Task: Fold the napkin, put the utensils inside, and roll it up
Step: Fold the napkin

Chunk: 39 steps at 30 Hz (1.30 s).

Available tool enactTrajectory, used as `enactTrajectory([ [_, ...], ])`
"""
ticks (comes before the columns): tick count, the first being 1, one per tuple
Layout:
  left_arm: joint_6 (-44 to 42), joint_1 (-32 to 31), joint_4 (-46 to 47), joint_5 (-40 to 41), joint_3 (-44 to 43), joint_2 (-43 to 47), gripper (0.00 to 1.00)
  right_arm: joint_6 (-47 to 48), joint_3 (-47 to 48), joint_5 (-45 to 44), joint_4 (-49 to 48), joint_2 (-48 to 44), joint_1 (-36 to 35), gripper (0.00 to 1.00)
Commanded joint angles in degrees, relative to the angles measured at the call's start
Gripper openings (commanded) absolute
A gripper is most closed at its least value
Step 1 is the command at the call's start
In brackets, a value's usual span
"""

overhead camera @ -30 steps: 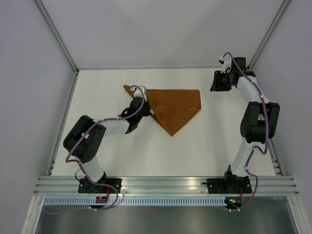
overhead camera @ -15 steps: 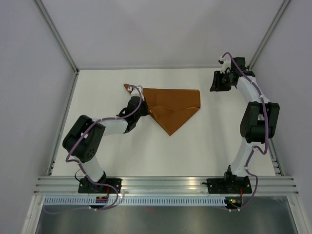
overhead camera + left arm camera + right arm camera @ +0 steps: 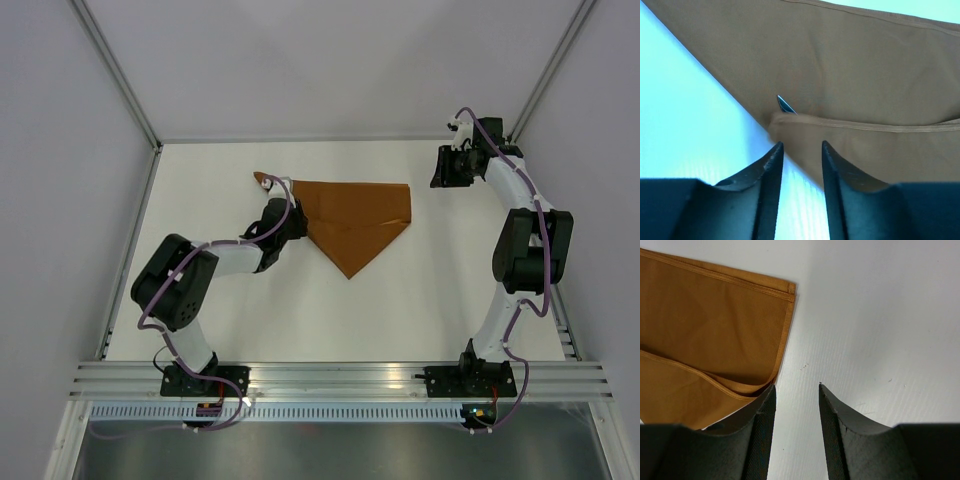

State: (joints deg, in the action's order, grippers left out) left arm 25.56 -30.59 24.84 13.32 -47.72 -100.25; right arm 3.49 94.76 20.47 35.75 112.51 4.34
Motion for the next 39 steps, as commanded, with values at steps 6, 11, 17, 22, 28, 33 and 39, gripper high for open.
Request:
enactTrajectory([
  [6, 0.7, 2.5, 0.5, -0.5, -4.0, 1.5, 0.59, 0.9, 0.8, -0.8, 0.0, -0.2, -0.3, 0.46],
  [11, 2.1, 7.6, -2.6, -1.5, -7.4, 2.2, 0.64, 0.9, 1.0, -0.3, -0.1, -0.1, -0.4, 0.46],
  [17, 8.6, 16.5, -3.8, -10.1, -11.7, -2.6, 0.63, 1.0, 1.7, 0.4, -0.2, 0.3, -1.1, 0.46],
  [22, 12.3, 20.4, -4.6, -13.1, -16.0, -9.6, 0.6, 0.9, 2.6, 0.6, -0.2, 1.0, -1.6, 0.46],
  [28, 18.1, 22.6, -3.8, -14.4, -19.4, -14.9, 0.59, 1.3, 3.2, 0.7, -0.2, 1.5, -1.8, 0.46],
  [33, 21.2, 22.9, -4.1, -14.4, -22.8, -19.4, 0.58, 1.6, 3.7, 0.9, -0.2, 2.0, -1.8, 0.46],
  [39, 22.8, 23.0, -6.7, -11.7, -27.1, -22.5, 0.55, 1.9, 3.7, 1.0, -0.5, 2.2, -1.8, 0.46],
])
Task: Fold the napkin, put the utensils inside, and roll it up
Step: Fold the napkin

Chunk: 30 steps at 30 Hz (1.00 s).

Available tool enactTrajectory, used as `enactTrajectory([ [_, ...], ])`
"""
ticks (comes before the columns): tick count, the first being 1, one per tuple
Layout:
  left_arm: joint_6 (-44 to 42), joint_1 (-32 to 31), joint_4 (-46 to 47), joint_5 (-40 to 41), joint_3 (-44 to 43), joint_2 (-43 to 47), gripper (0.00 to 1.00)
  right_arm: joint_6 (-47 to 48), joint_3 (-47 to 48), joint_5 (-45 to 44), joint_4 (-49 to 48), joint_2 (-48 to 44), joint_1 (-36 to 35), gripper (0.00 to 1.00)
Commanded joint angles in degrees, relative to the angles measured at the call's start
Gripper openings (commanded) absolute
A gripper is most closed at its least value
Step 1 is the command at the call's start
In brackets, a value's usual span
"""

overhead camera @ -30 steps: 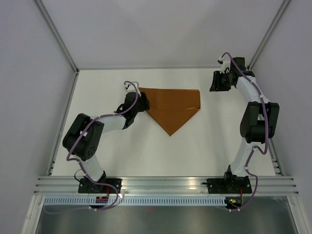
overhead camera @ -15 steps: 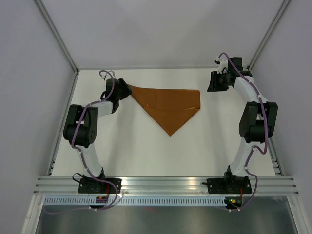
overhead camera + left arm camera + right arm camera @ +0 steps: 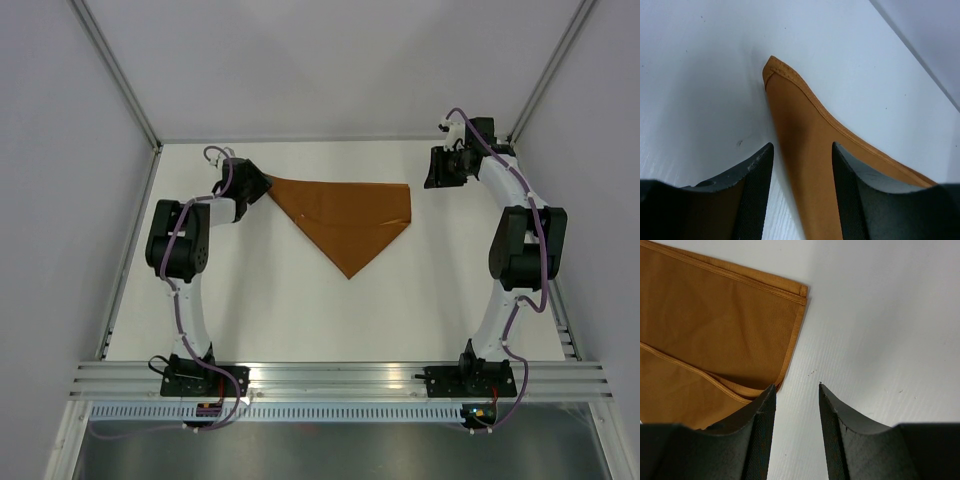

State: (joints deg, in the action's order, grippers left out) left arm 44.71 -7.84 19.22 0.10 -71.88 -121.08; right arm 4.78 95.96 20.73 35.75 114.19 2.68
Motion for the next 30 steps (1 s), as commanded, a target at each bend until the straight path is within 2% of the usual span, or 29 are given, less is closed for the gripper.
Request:
enactTrajectory([
  [1, 3.8, 0.2, -2.0, 1.7, -4.1, -2.1, 0.55, 0.7, 2.5, 0.9, -0.6, 0.6, -0.1, 0.46],
  [20, 1.3, 0.6, -13.1, 8.2, -15.3, -7.2, 0.47, 0.2, 3.6, 2.2, -0.8, 2.4, -0.1, 0.45],
  [26, 1.3, 0.6, -15.6, 7.7, -19.2, -9.1, 0.4, 0.3, 3.7, 2.5, -0.9, 2.4, -0.1, 0.45],
  [30, 1.3, 0.6, -15.7, 7.5, -19.6, -9.4, 0.26, 0.3, 3.4, 2.6, -0.9, 2.2, -0.1, 0.45],
])
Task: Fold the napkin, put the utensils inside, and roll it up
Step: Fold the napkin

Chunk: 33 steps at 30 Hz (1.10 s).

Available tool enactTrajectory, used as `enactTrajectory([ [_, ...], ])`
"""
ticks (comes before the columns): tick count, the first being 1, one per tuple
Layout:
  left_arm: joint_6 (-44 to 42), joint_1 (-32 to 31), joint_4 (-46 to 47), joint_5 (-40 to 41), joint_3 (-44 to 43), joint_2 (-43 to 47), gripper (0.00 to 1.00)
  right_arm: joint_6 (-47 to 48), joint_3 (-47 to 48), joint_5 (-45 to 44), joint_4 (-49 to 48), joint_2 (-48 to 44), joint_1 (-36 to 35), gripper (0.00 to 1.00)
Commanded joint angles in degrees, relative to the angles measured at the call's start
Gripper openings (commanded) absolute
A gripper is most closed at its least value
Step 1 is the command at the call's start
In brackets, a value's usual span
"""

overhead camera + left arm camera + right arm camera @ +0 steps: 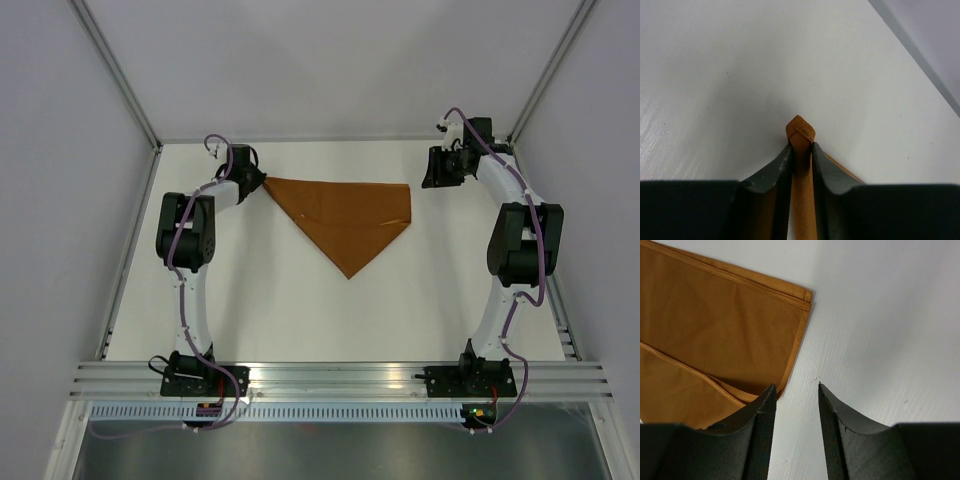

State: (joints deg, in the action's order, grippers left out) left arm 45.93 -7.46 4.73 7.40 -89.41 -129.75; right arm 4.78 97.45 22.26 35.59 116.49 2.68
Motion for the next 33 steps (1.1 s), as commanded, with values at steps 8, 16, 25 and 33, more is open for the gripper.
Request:
enactTrajectory([
  [8, -2.2, 0.3, 9.1, -3.3, 3.4, 2.0, 0.08, 0.7, 1.1, 1.2, -0.9, -0.6, -0.1, 0.45],
  [16, -5.2, 0.3, 26.3, -11.6, 12.9, 7.2, 0.02, 0.8, 0.1, 1.1, -1.3, -1.2, -0.1, 0.45],
  [25, -7.4, -0.2, 37.5, -24.2, 18.9, 12.6, 0.02, 0.8, -1.3, 1.1, -1.8, -2.1, -0.1, 0.45],
  [33, -9.3, -3.3, 43.4, -33.5, 25.2, 16.0, 0.02, 0.8, -2.8, 1.1, -1.7, -4.1, -0.1, 0.44],
])
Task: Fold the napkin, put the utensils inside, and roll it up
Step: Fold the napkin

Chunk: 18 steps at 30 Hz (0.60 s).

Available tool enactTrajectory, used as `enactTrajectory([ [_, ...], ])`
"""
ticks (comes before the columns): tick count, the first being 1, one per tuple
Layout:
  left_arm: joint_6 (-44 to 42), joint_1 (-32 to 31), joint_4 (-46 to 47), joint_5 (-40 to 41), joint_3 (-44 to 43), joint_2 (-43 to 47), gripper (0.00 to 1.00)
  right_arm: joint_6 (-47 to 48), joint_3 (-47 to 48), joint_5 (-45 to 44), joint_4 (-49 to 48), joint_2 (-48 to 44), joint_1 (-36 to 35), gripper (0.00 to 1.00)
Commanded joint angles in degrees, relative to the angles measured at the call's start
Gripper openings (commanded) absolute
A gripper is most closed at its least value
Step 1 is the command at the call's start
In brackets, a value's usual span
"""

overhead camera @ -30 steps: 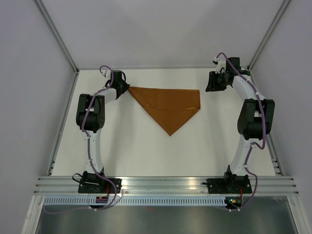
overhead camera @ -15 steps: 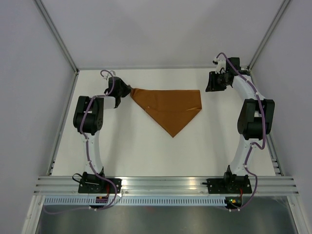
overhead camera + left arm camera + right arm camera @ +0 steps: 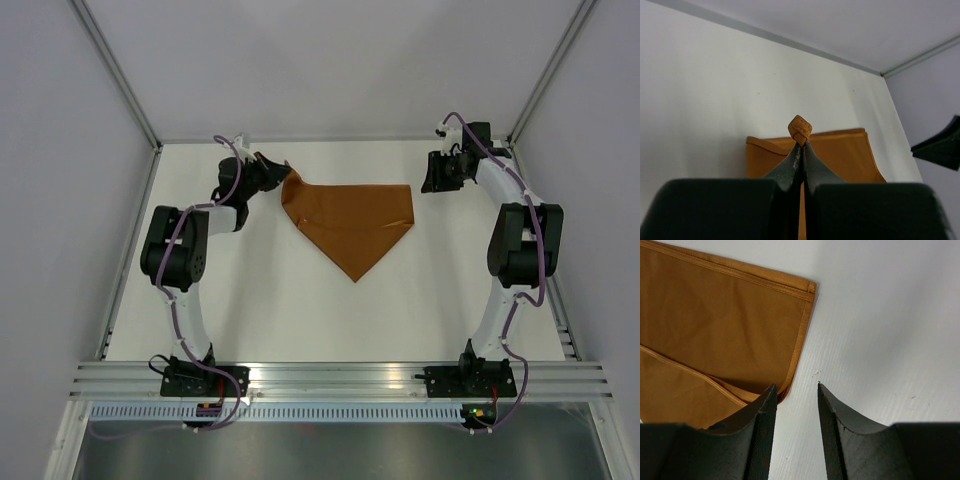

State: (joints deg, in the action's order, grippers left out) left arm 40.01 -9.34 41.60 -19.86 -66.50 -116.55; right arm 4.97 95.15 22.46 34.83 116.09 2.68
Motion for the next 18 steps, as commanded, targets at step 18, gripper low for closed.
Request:
enactTrajectory([
  [18, -13.2, -9.9, 0.8, -18.4, 7.5, 7.4, 0.02, 1.7, -4.3, -0.1, -0.2, -8.2, -0.6, 0.43],
])
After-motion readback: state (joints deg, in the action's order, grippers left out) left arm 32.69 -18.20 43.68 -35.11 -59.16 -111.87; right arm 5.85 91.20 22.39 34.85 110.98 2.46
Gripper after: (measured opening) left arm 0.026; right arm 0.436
